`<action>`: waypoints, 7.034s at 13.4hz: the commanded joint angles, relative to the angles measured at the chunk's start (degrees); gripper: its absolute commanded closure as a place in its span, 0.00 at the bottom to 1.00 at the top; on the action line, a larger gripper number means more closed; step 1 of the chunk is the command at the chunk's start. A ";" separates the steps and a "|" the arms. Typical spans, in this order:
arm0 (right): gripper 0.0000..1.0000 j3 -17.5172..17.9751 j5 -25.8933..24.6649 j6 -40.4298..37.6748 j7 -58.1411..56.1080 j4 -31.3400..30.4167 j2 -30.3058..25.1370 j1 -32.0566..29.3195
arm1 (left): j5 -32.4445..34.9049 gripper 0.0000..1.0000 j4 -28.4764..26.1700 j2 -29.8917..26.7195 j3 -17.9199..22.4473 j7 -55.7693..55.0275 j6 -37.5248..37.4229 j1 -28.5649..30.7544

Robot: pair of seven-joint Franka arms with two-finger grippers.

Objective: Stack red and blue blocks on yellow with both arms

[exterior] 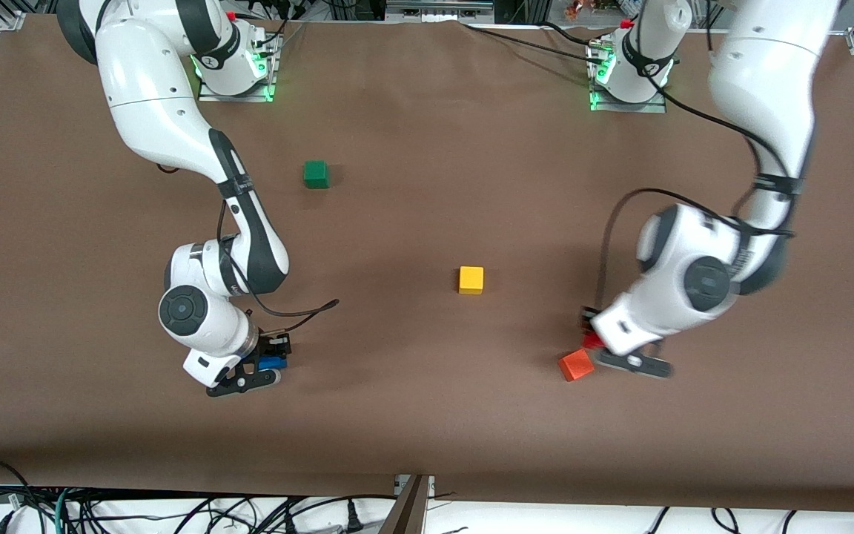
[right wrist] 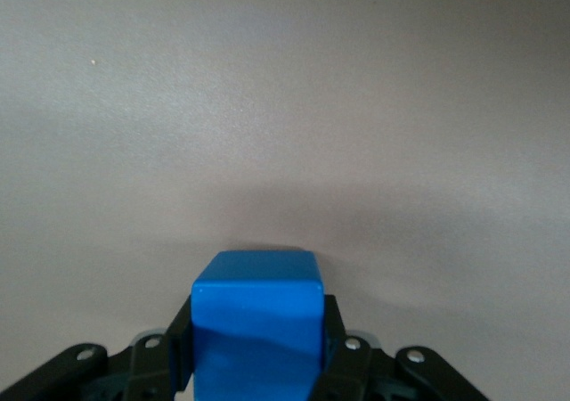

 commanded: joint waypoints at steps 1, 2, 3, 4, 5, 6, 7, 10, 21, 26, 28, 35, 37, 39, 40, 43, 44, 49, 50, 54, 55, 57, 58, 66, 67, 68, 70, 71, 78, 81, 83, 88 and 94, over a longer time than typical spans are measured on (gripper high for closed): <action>0.59 0.10 1.58 -6.49 -1.00 1.84 -2.82 -0.49 | 0.79 1.00 -0.79 -0.93 0.93 -10.72 -1.42 -8.21; 0.59 0.02 1.58 -8.08 -1.09 1.84 -4.40 -0.58 | 0.61 1.00 -0.71 -0.85 0.93 -13.20 -1.42 -10.86; 0.59 0.02 1.58 -9.83 -1.09 1.75 -5.72 -0.67 | 0.61 1.00 -0.71 -0.67 0.93 -14.97 -1.42 -12.54; 0.59 0.02 1.58 -11.94 -0.92 1.75 -7.12 -0.67 | 0.61 1.00 -0.71 -0.50 0.93 -15.68 -1.42 -13.77; 0.59 -0.07 1.58 -13.96 -0.74 1.75 -8.79 -0.67 | 0.61 1.00 -0.88 -0.41 0.93 -15.95 -1.33 -14.74; 0.59 -0.07 1.58 -15.55 -0.65 1.75 -10.11 -0.67 | 0.79 1.00 -0.88 -0.23 0.93 -16.38 -1.33 -15.79; 0.59 -0.07 1.75 -17.04 -0.22 1.23 -11.60 -0.58 | 0.79 1.00 -0.88 0.03 0.93 -16.74 -1.07 -16.15; 0.58 -0.16 1.76 -20.82 -0.21 0.87 -15.73 -0.67 | 1.05 1.00 -0.88 0.56 0.93 -16.92 -0.72 -16.51; 0.58 0.02 1.14 -25.15 6.46 1.31 -20.58 2.84 | 1.58 1.00 -1.50 2.41 1.19 -16.92 3.59 -18.35; 0.58 0.10 1.32 -23.48 7.79 1.31 -20.23 3.81 | 1.67 1.00 -2.11 2.41 1.19 -16.92 3.50 -18.53; 0.58 0.10 1.40 -22.51 9.97 1.40 -20.14 4.17 | 1.67 1.00 -2.64 2.32 1.28 -16.92 3.50 -18.53; 0.58 0.28 1.58 -20.31 14.10 1.58 -19.71 5.40 | 0.97 0.00 4.35 -0.14 1.45 -22.19 -7.00 -18.00; 0.58 1.41 1.76 -18.91 18.84 1.58 -19.36 6.45 | 0.79 0.00 12.17 -0.93 1.54 -22.02 -16.84 -16.17; 0.58 4.04 1.67 -16.89 24.46 1.75 -18.83 7.06 | 0.61 0.00 15.54 -3.12 1.45 -21.93 -20.40 -11.70; 0.58 5.19 1.67 -16.36 27.88 2.80 -17.96 7.76 | 0.61 0.00 15.64 -4.96 1.37 -21.75 -20.40 -9.15; 0.58 5.11 1.05 -16.09 43.33 9.29 -12.51 13.38 | 1.05 0.00 15.55 -9.88 1.45 -18.96 -20.58 -2.20; 0.58 4.85 0.79 -15.22 48.43 10.53 -11.11 15.40 | 0.88 0.00 15.55 -11.12 1.37 -15.63 -20.75 0.08; 0.58 4.24 -5.79 -8.28 68.83 12.99 -4.78 24.72 | 0.61 0.00 15.46 -14.28 1.01 1.78 -25.93 11.77; 0.58 4.15 -6.67 -7.66 71.65 15.26 -2.41 26.39 | 0.61 0.00 15.46 -14.64 1.01 3.54 -27.33 13.27; 0.58 3.00 -7.82 -7.21 74.67 19.59 1.65 30.18 | 0.09 0.00 6.97 -23.41 4.25 4.26 -32.27 14.69; 0.58 2.92 -7.82 -7.13 75.19 19.59 1.74 30.88 | -2.61 0.00 4.68 -25.35 6.01 4.27 -32.36 14.61; 0.58 2.13 -8.87 -6.25 75.20 19.59 2.62 32.29 | -3.96 0.00 1.94 -27.21 8.48 4.44 -32.36 13.82; 0.58 2.13 -8.97 -5.81 75.02 19.59 2.79 32.38 | -3.96 0.00 1.32 -27.47 8.48 4.79 -32.36 13.73; 0.55 2.04 -12.31 -3.97 73.70 19.16 3.94 32.64 | -3.96 0.00 2.02 -26.16 7.96 6.11 -32.44 14.08; 0.53 1.95 -12.39 -3.79 73.36 19.16 4.20 32.73 | -3.96 0.00 2.10 -26.16 7.96 6.11 -32.45 13.99; 0.52 1.95 -12.39 -3.26 73.09 19.16 4.38 32.73 | -3.96 0.00 2.10 -26.16 7.96 6.11 -32.36 13.90; 0.52 1.95 -12.39 -3.08 73.09 19.16 4.47 32.73 | -3.96 0.00 2.10 -26.16 7.96 6.02 -32.36 13.82; 0.48 1.95 -12.48 -3.08 73.09 19.16 4.47 32.82 | -3.96 0.00 2.19 -26.16 7.96 5.94 -32.36 13.82; 0.23 1.95 -12.48 -3.78 72.83 19.15 4.29 32.73 | -3.96 0.00 2.28 -26.16 7.96 5.23 -32.45 13.81; 0.00 1.77 -12.13 -7.54 72.56 19.16 3.50 32.12 | -3.96 0.00 2.28 -26.16 7.87 5.14 -32.45 13.73; 0.00 2.47 -10.82 -11.24 72.47 19.24 1.05 29.50 | -3.96 0.00 2.28 -26.16 7.87 5.14 -32.45 13.73; 0.00 2.56 -3.96 -20.81 64.95 19.16 -7.20 20.89 | -3.96 0.00 2.28 -26.16 7.87 5.14 -32.45 13.73; 0.00 1.86 1.05 -32.88 36.74 6.55 -22.65 6.65 | -3.96 0.00 2.28 -26.16 7.87 5.14 -32.45 13.73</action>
